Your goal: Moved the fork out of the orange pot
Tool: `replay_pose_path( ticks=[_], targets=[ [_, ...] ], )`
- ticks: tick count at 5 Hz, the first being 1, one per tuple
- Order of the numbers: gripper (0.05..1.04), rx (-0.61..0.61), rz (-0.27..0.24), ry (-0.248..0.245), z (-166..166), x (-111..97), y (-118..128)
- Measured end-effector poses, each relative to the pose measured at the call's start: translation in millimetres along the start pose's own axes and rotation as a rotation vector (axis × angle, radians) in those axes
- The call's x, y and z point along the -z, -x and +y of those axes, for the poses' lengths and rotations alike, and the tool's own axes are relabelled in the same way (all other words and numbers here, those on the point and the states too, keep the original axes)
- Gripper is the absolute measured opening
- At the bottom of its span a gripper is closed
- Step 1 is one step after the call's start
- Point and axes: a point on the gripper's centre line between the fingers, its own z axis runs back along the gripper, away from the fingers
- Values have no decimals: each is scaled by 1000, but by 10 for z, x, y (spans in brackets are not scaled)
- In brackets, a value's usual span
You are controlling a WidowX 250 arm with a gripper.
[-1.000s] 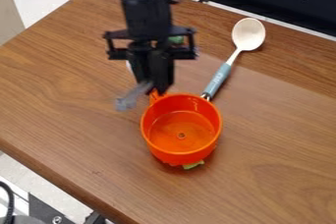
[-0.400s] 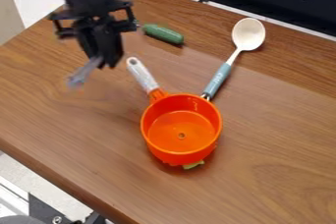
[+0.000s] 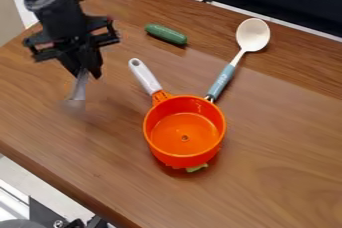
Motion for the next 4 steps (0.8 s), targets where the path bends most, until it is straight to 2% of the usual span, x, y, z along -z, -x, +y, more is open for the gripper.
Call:
replay_pose_path(
  ticks=[1, 2, 3, 4],
  targets=[
    [149, -115, -89, -41, 36, 176, -1],
    [149, -184, -132, -71, 46, 375, -22],
    [149, -223, -198, -100, 80, 449, -63],
    [191, -249, -155, -103, 97, 454, -38]
  ],
)
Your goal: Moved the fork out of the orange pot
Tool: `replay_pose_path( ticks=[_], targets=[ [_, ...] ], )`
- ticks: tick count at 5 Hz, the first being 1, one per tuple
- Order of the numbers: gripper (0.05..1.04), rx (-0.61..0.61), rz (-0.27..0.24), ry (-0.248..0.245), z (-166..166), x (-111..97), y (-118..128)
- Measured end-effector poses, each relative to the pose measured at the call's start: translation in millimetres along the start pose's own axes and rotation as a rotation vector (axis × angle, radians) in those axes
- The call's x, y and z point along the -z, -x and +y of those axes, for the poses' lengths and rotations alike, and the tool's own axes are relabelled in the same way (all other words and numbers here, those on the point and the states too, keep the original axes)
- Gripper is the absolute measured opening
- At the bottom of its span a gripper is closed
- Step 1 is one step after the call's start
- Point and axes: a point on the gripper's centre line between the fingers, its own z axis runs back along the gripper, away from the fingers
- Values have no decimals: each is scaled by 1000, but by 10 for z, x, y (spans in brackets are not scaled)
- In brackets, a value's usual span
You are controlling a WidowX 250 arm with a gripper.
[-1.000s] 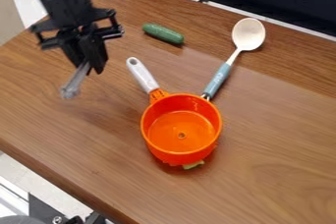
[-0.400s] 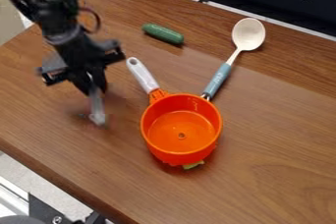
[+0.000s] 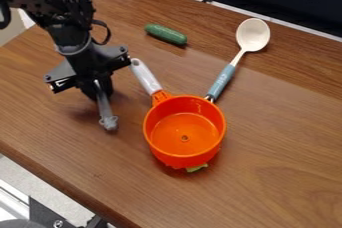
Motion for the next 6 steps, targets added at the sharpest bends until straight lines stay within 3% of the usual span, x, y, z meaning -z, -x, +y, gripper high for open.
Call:
replay_pose_path(
  ticks=[1, 3, 4, 5, 6],
  targets=[
    [405, -39, 60, -14, 57, -33, 16],
    [948, -101, 168, -70, 92, -106, -50],
    [999, -100, 210, -70, 123, -150, -2],
    [999, -91, 221, -27, 125, -368, 10],
    [999, -46, 151, 7, 97, -614, -23]
  ],
)
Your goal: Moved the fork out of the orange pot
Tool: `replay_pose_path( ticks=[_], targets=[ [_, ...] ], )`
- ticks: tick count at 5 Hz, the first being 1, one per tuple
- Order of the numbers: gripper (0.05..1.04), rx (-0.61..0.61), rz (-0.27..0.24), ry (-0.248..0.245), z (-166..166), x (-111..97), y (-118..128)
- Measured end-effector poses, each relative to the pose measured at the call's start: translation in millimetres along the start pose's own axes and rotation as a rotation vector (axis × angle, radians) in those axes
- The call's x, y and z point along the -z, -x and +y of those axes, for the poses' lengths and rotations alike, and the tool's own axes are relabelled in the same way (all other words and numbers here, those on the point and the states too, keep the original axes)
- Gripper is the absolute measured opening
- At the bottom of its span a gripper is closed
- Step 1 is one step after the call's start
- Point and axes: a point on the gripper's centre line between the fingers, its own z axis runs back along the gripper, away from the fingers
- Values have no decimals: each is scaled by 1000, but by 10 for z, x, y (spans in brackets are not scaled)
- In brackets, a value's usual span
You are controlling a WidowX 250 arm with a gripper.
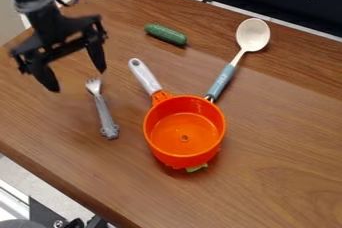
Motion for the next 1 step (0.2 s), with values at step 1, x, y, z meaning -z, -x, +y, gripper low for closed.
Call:
replay_pose_path(
  ticks=[1],
  targets=[
    [999, 126, -2, -25, -170, -31, 129]
  ],
)
